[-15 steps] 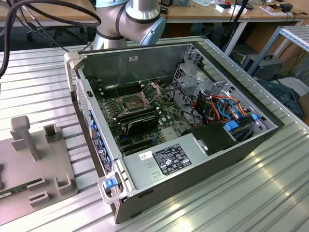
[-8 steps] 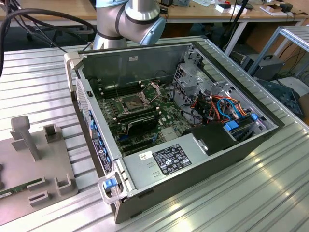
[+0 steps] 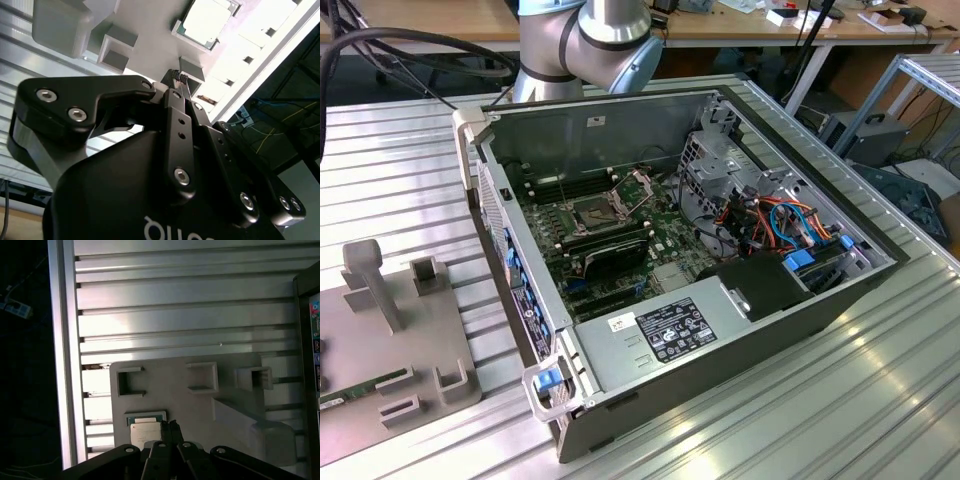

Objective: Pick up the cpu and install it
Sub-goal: 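Reach for the cpu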

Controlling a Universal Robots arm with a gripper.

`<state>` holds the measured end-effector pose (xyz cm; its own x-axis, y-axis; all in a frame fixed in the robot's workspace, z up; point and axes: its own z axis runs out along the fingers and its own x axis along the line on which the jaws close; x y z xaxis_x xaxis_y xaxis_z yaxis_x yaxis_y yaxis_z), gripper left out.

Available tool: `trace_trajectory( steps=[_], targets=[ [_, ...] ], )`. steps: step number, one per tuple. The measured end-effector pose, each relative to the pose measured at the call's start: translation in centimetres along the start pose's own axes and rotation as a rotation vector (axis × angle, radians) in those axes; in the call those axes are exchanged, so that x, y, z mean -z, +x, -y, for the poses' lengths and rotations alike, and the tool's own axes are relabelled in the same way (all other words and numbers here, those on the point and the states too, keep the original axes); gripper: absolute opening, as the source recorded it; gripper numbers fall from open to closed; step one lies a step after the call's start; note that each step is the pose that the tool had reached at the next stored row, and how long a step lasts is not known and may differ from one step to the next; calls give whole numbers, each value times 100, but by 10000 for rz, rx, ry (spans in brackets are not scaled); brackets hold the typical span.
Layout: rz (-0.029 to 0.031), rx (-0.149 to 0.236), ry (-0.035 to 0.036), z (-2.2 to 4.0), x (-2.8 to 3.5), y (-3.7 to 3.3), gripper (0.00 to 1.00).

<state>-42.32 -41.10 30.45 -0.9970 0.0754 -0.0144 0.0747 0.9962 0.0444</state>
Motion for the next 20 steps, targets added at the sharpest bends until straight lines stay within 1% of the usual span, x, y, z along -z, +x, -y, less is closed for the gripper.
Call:
trace_trajectory(
  steps=[2, 4, 10, 17, 20],
  targets=[
    [-2, 2, 1, 14, -2, -2, 11],
    [-2, 1, 2, 60, -11, -5, 11],
    [-3, 1, 2, 165, -29, -12, 11],
    [-2, 2, 1, 282, -59, -21, 11],
    [-1, 2, 1, 316, -79, -22, 11]
  ],
)
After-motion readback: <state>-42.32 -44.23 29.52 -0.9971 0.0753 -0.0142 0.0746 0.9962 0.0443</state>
